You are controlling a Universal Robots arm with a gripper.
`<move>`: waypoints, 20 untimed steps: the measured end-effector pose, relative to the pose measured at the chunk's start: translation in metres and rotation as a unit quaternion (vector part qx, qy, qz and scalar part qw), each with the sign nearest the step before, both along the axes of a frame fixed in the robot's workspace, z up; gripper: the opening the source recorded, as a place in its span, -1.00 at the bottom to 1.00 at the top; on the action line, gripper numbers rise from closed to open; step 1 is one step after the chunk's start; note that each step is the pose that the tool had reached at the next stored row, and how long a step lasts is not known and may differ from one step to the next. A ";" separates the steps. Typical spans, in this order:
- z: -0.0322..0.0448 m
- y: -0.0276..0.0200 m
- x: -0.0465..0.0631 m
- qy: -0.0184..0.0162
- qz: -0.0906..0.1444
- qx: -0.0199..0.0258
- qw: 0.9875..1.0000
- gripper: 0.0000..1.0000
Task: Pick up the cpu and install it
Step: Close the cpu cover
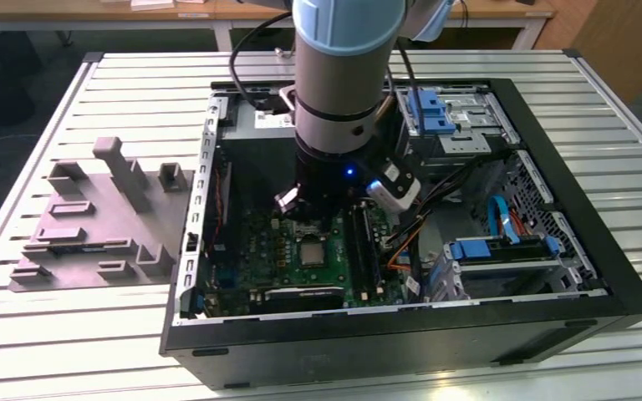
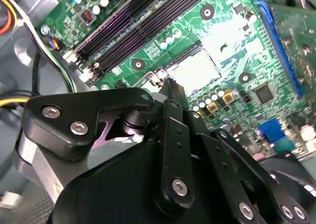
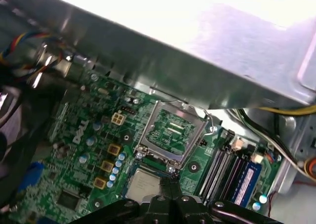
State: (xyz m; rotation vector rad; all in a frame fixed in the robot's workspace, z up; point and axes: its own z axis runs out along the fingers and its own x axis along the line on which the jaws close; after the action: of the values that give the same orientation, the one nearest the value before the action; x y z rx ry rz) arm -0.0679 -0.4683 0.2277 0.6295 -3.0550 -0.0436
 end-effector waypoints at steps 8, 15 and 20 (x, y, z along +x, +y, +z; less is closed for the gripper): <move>-0.0011 0.0000 0.001 0.000 0.047 0.006 0.999 -0.79; -0.0013 0.0001 0.003 -0.002 0.053 0.045 0.998 -0.79; -0.0013 0.0001 0.003 -0.002 0.053 0.045 0.998 -0.79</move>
State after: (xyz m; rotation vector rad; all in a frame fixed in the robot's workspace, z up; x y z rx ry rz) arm -0.0653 -0.4682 0.2263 0.7955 -3.0330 -0.1792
